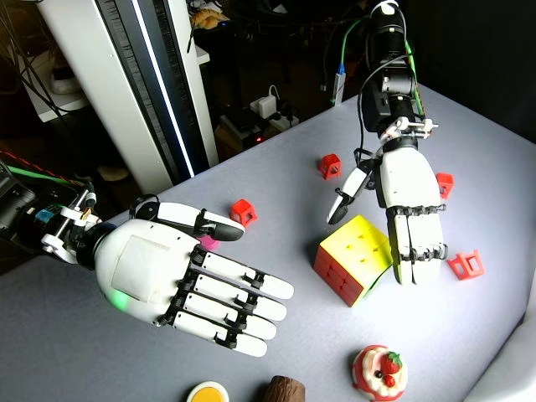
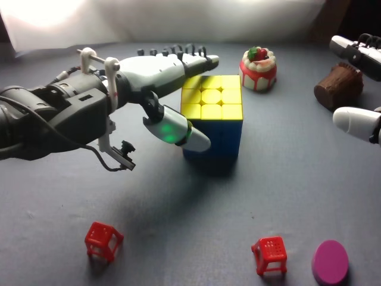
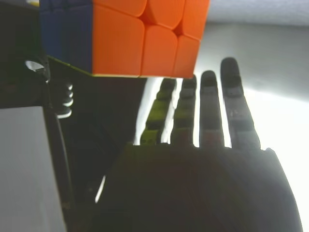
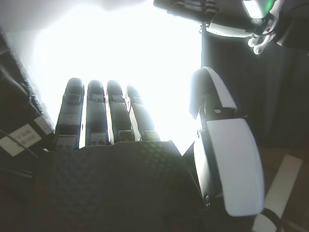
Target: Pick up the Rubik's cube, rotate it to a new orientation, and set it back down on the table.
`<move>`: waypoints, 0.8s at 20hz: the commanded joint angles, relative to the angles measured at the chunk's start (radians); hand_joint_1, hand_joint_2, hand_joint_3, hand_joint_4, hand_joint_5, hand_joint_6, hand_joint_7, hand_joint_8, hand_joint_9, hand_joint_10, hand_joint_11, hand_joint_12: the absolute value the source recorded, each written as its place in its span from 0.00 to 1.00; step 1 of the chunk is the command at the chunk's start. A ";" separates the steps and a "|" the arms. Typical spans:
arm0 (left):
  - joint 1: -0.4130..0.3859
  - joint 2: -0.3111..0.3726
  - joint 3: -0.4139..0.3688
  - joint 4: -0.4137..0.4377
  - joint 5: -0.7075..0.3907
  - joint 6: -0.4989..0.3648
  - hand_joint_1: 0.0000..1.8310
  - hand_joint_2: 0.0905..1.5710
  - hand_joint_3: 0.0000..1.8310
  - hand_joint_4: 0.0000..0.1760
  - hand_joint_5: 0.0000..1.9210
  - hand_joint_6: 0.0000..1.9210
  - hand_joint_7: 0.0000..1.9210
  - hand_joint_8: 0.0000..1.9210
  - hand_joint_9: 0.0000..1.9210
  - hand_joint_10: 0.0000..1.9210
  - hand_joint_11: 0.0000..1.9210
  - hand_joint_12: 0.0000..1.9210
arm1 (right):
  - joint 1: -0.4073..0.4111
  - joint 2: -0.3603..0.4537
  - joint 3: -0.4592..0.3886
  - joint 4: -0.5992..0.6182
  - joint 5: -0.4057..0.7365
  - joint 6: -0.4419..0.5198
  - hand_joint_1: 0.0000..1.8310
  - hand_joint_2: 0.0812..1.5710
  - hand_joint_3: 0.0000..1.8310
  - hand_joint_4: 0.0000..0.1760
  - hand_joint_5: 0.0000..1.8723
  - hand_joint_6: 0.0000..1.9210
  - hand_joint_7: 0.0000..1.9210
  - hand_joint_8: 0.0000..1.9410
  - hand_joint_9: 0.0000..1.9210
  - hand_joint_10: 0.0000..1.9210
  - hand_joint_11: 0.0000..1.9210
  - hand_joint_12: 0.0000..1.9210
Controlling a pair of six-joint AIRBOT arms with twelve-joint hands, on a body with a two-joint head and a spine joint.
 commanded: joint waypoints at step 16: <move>-0.040 -0.032 0.033 -0.046 -0.050 0.066 0.51 0.68 0.00 0.00 0.22 0.49 0.22 0.65 0.20 0.84 0.21 1.00 | 0.005 -0.003 0.005 -0.003 0.117 0.006 0.22 0.81 0.00 0.00 0.00 0.00 0.00 0.00 0.00 0.00 0.00 0.00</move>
